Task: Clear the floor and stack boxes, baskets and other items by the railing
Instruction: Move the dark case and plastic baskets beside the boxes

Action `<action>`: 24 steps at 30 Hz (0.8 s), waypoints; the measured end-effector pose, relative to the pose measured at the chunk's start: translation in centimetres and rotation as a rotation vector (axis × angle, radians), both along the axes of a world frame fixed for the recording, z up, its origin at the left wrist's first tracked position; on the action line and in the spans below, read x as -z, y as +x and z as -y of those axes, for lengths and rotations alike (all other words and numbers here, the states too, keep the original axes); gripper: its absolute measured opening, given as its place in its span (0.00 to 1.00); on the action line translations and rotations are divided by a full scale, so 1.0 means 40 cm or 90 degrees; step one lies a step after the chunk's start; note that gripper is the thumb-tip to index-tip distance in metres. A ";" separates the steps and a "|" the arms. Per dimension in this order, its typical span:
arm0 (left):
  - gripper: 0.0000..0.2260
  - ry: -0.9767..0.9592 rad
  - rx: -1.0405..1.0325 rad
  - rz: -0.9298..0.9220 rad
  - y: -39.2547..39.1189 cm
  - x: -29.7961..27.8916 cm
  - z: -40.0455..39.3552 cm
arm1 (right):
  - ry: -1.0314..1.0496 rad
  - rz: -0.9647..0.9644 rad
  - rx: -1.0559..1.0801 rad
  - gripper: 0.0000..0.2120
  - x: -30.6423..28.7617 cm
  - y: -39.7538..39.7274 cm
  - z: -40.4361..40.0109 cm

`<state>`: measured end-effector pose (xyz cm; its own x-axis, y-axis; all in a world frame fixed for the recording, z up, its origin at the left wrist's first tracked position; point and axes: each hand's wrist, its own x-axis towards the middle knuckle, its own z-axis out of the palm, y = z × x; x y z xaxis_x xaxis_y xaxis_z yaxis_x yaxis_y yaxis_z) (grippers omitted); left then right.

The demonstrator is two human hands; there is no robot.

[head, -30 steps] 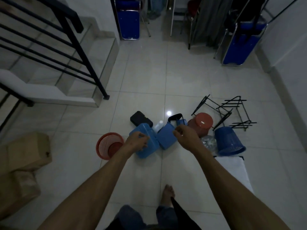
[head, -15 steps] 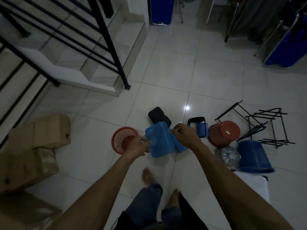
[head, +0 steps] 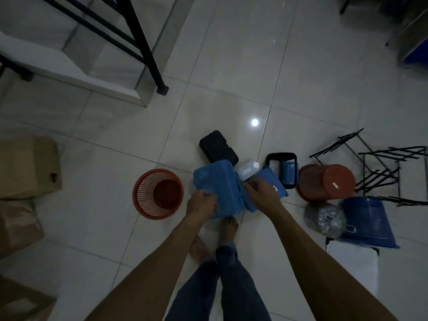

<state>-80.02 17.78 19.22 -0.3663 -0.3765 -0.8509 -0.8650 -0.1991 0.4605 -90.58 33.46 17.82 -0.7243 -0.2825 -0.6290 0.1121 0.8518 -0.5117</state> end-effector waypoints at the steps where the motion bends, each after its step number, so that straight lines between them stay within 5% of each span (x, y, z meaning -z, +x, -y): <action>1: 0.07 0.014 -0.015 0.008 -0.023 0.055 -0.005 | 0.012 0.007 0.001 0.17 0.057 -0.014 -0.001; 15: 0.05 0.117 -0.100 0.089 -0.209 0.643 -0.075 | 0.063 0.124 0.006 0.17 0.742 -0.164 -0.029; 18: 0.13 0.110 -0.044 0.100 -0.221 0.744 -0.074 | 0.015 0.200 0.070 0.15 0.837 -0.173 -0.006; 22: 0.21 0.117 -0.010 0.109 -0.232 0.842 -0.059 | -0.057 0.279 0.198 0.41 1.002 -0.170 -0.008; 24: 0.22 0.132 -0.006 0.105 -0.241 0.851 -0.046 | -0.079 0.295 0.250 0.39 0.993 -0.168 0.016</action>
<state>-89.64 19.63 -14.82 -0.2139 -0.1902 -0.9582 -0.9223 -0.2839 0.2622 -97.31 32.81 -21.91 -0.4480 -0.1421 -0.8827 0.6393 0.6393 -0.4274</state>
